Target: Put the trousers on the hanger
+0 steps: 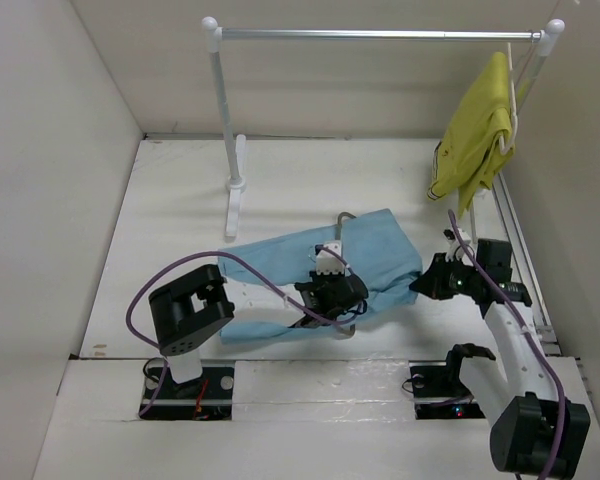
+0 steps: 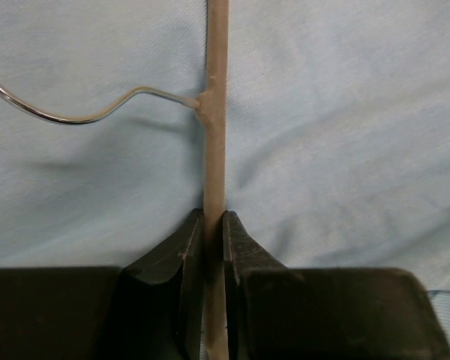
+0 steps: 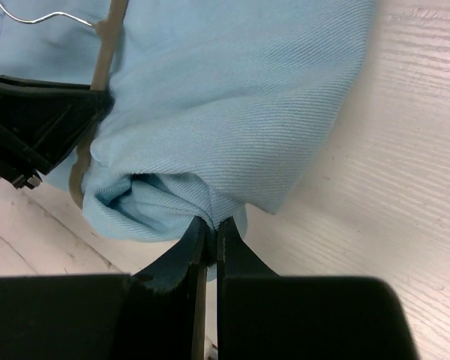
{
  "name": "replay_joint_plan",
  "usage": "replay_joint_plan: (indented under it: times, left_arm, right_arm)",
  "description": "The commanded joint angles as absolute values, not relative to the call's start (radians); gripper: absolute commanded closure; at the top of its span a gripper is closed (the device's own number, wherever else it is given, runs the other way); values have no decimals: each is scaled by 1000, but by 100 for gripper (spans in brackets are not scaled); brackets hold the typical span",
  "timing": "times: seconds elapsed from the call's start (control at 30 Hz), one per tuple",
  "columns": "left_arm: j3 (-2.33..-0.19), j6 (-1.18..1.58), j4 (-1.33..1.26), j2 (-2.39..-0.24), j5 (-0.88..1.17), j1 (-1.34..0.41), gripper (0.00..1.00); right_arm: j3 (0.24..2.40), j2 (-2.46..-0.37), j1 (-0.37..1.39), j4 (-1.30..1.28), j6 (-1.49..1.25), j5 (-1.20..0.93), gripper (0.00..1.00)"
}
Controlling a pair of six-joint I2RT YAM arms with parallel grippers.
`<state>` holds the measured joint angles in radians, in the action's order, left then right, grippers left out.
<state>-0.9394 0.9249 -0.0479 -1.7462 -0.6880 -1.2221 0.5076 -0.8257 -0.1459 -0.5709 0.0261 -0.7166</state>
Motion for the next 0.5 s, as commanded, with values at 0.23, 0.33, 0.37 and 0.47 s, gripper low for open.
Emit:
replay_joint_plan:
  times: [0.23, 0.33, 0.37, 0.47]
  left_arm:
    - [-847, 957, 153, -1655, -793, -1128, 100]
    - [-850, 962, 176, -1625, -808, -1117, 100]
    - [-856, 966, 187, -1618, -819, -1117, 100]
    - [-876, 1003, 248, -1612, -838, -1108, 100]
  right_arm:
    - [516, -790, -209, -675, 189, -614, 100]
    - [468, -776, -209, -695, 207, -606, 100]
    - [457, -773, -209, -707, 210, -601, 100]
    - [430, -747, -218, -738, 221, -581, 100]
